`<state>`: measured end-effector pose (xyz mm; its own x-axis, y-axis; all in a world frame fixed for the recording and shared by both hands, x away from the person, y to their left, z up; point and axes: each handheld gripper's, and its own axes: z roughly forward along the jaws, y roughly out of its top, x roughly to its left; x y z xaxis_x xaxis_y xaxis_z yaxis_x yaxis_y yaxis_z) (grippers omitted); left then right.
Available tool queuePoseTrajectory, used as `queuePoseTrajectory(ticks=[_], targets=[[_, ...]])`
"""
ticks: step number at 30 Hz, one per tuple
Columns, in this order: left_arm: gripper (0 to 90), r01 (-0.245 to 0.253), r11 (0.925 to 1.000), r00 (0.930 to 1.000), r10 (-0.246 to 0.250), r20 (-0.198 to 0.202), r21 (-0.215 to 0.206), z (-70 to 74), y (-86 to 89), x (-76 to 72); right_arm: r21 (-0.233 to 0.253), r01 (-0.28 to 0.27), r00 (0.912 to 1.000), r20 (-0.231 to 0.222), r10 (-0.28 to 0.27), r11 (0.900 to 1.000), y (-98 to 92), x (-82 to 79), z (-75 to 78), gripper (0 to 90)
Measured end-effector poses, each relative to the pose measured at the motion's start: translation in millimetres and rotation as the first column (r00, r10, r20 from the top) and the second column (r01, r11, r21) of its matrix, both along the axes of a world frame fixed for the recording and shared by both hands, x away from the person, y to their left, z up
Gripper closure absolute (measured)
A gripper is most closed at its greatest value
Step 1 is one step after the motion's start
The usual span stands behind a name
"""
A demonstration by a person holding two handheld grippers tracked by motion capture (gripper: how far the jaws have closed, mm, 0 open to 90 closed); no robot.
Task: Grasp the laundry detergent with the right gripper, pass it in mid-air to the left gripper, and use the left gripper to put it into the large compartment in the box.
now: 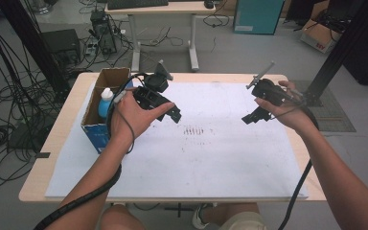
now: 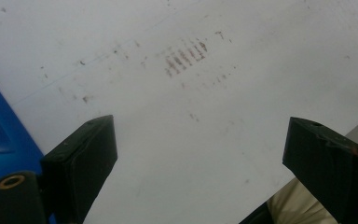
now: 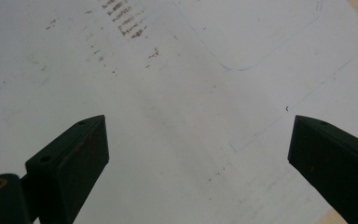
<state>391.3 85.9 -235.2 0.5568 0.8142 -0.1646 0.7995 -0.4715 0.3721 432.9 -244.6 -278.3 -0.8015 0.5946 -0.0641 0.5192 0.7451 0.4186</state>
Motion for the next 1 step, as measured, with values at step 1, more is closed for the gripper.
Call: queuePoseTrajectory(ticks=[1], targets=[[10.2,0.000,1.0000,1.0000,0.000,0.003,-0.001,-0.4,-0.4,-0.2,0.007,0.006,1.0000,0.000,-0.006,1.000,0.4,-0.1,-0.9,5.0]])
